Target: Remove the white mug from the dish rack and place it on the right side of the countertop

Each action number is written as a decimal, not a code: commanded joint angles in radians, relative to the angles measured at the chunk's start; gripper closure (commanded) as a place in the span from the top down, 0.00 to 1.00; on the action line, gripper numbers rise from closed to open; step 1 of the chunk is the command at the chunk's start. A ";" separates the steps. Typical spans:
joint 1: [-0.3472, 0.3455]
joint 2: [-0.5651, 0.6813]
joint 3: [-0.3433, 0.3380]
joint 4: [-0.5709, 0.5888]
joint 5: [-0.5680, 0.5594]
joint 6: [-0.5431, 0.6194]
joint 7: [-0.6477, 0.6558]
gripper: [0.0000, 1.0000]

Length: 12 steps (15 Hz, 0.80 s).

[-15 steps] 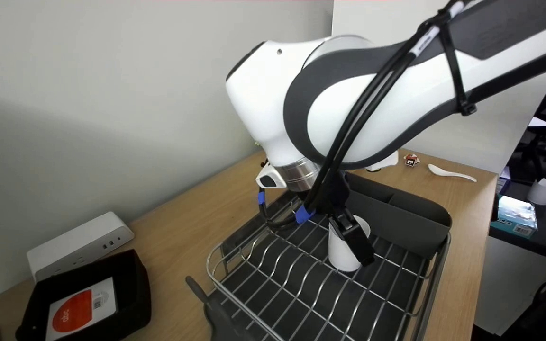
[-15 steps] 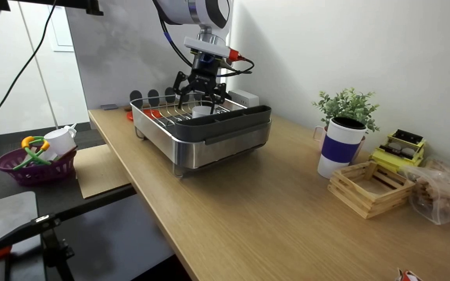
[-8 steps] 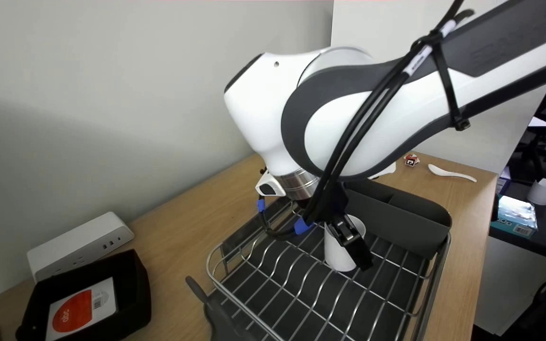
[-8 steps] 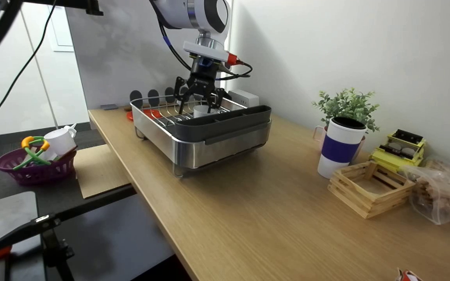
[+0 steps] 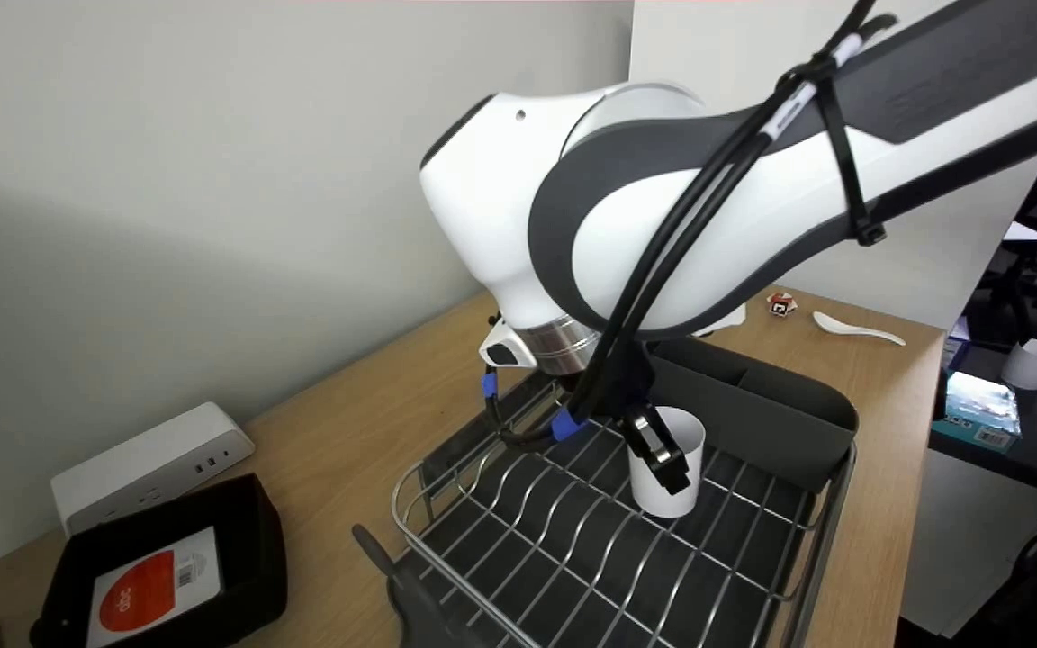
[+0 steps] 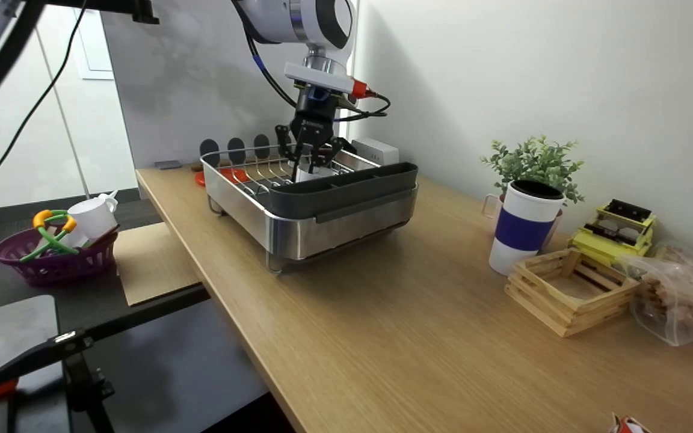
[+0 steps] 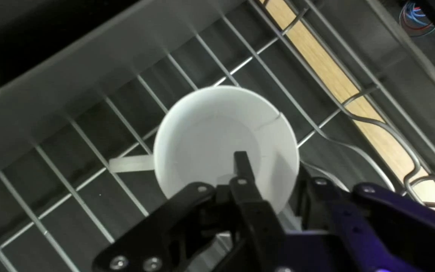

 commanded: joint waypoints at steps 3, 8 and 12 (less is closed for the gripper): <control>0.009 0.008 0.007 0.012 -0.011 0.002 0.005 0.00; 0.035 -0.024 0.009 -0.033 -0.015 0.016 0.044 0.01; 0.061 -0.052 0.006 -0.052 -0.026 0.019 0.095 0.01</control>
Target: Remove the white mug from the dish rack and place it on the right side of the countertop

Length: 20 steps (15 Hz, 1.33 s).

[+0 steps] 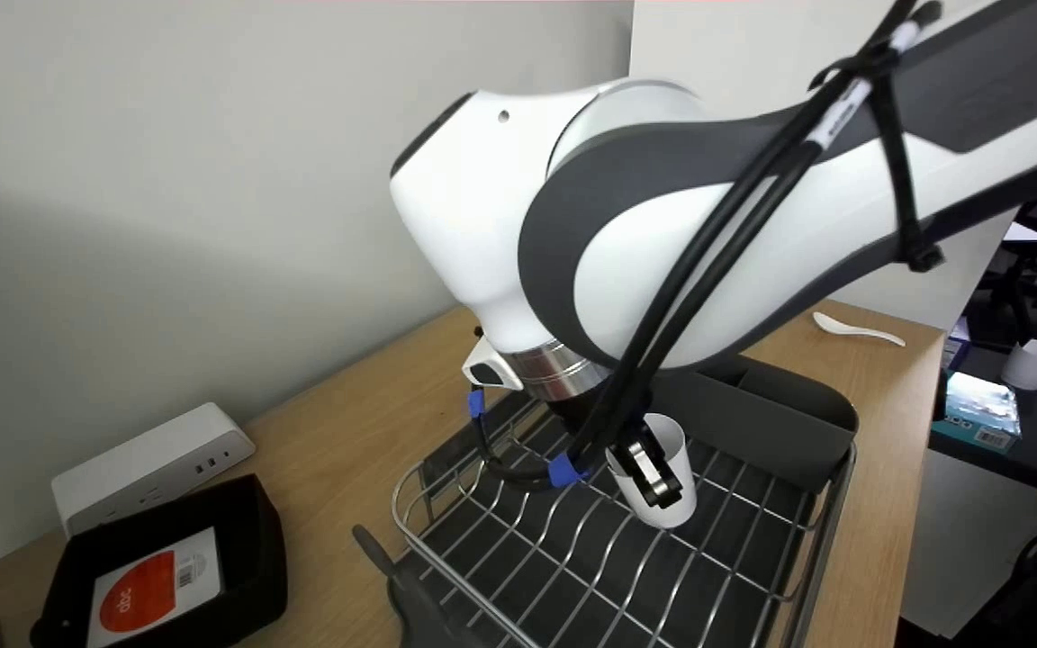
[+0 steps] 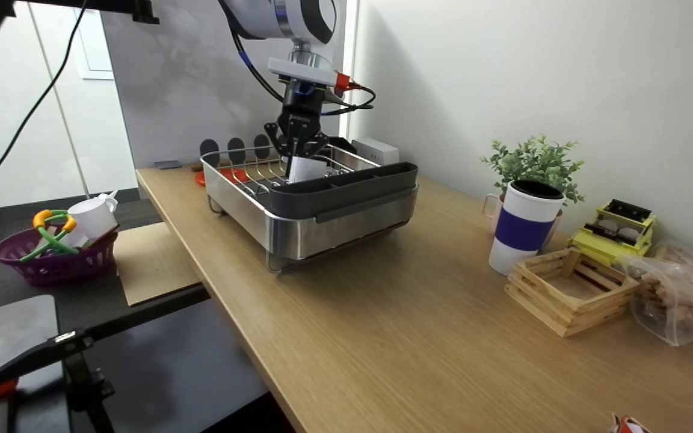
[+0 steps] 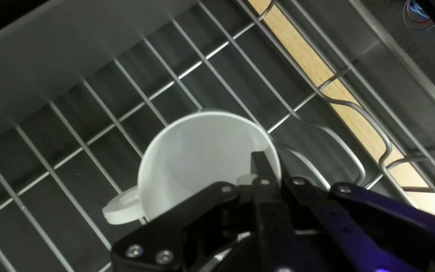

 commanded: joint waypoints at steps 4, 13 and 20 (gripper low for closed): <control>0.023 -0.087 0.004 -0.082 -0.024 0.021 0.095 0.01; 0.032 -0.198 0.000 -0.136 -0.022 0.009 0.204 0.01; 0.038 -0.278 0.004 -0.198 -0.027 0.014 0.255 0.01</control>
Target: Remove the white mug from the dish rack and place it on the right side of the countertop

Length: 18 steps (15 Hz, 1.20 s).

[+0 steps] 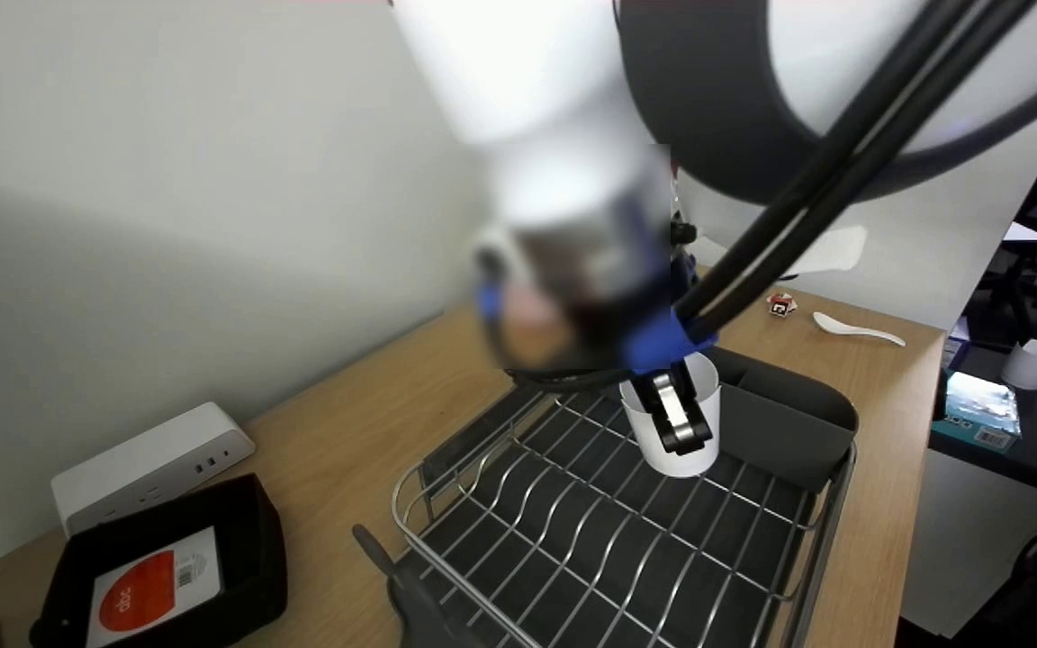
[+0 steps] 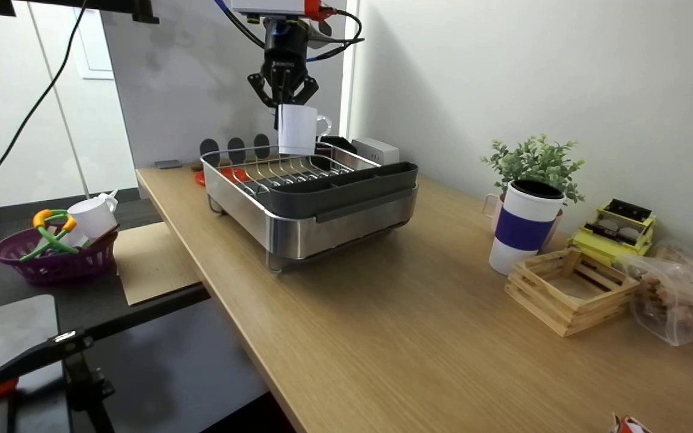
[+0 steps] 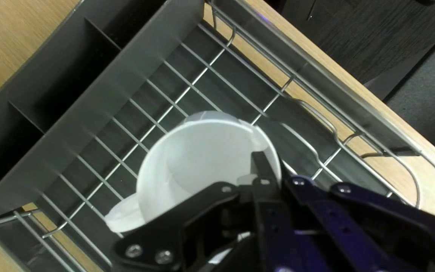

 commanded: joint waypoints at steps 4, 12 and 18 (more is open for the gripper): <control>0.006 -0.102 0.007 -0.114 -0.019 0.017 0.040 0.01; 0.006 -0.129 0.009 -0.150 -0.022 0.022 0.052 0.01; 0.005 -0.137 0.009 -0.171 -0.027 0.030 0.055 0.01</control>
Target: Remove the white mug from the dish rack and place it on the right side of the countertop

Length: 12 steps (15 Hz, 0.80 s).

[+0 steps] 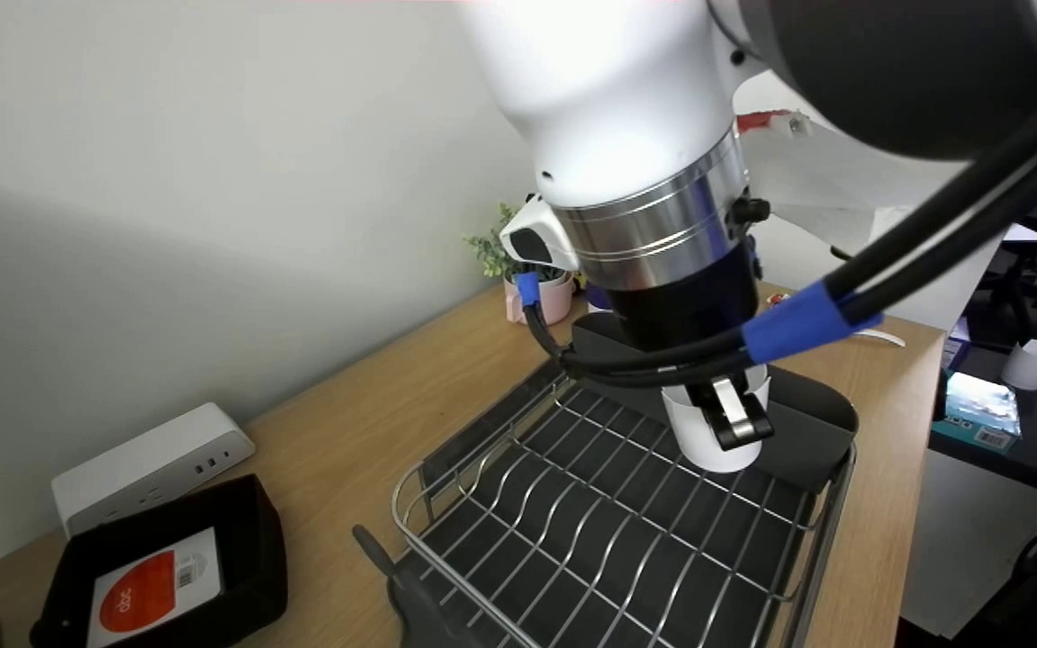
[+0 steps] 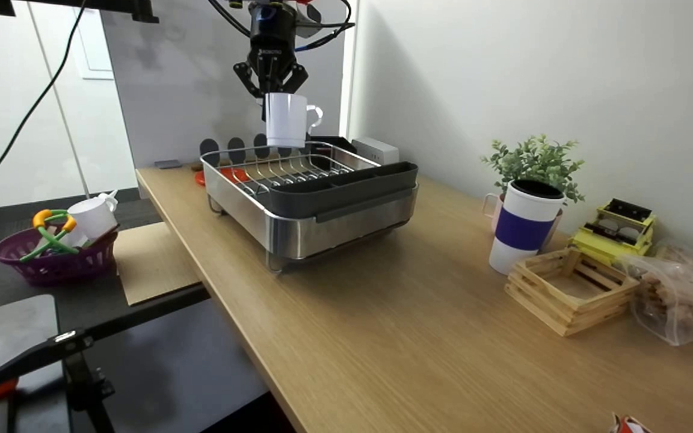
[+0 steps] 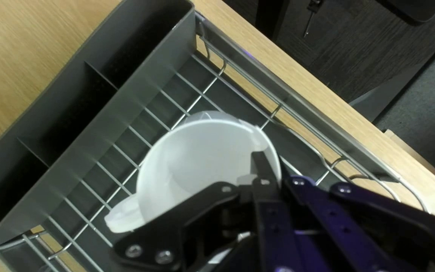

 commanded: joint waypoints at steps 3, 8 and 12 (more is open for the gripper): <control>-0.008 0.005 0.011 0.004 -0.005 -0.005 0.004 0.02; -0.008 0.006 0.011 0.004 -0.005 -0.005 0.004 0.02; -0.008 0.006 0.011 0.004 -0.005 -0.005 0.004 0.02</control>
